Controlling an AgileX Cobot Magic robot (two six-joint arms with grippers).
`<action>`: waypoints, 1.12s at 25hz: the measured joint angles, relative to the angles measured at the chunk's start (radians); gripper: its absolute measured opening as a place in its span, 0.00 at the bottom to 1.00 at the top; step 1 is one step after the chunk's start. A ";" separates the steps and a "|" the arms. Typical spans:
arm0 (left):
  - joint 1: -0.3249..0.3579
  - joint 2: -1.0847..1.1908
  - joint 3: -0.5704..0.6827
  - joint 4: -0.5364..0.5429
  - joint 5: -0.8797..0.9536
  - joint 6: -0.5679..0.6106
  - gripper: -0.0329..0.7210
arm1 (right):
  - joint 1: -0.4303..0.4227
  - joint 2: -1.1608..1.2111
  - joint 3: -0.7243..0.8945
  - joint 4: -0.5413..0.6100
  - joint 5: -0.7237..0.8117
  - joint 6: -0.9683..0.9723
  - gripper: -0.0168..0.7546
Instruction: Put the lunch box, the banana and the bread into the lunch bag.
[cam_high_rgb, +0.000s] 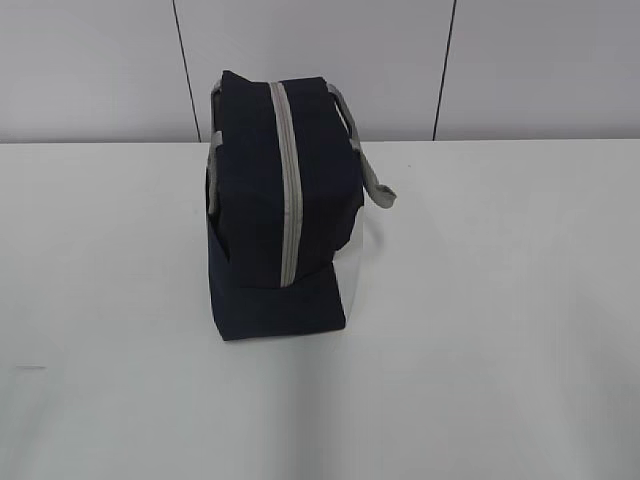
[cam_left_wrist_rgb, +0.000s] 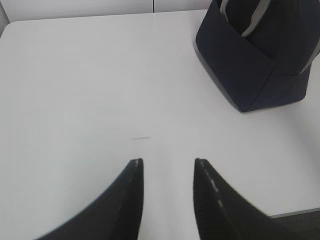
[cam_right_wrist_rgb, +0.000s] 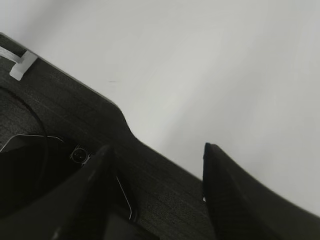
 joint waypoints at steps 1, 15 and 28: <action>0.000 0.000 0.000 0.000 0.000 0.000 0.36 | 0.000 -0.026 0.013 0.005 0.008 0.000 0.59; 0.000 0.000 0.000 0.000 0.000 0.000 0.36 | 0.000 -0.114 0.067 -0.011 -0.096 0.002 0.59; 0.000 0.000 0.000 0.000 0.000 0.000 0.36 | 0.000 -0.114 0.071 -0.009 -0.108 0.004 0.59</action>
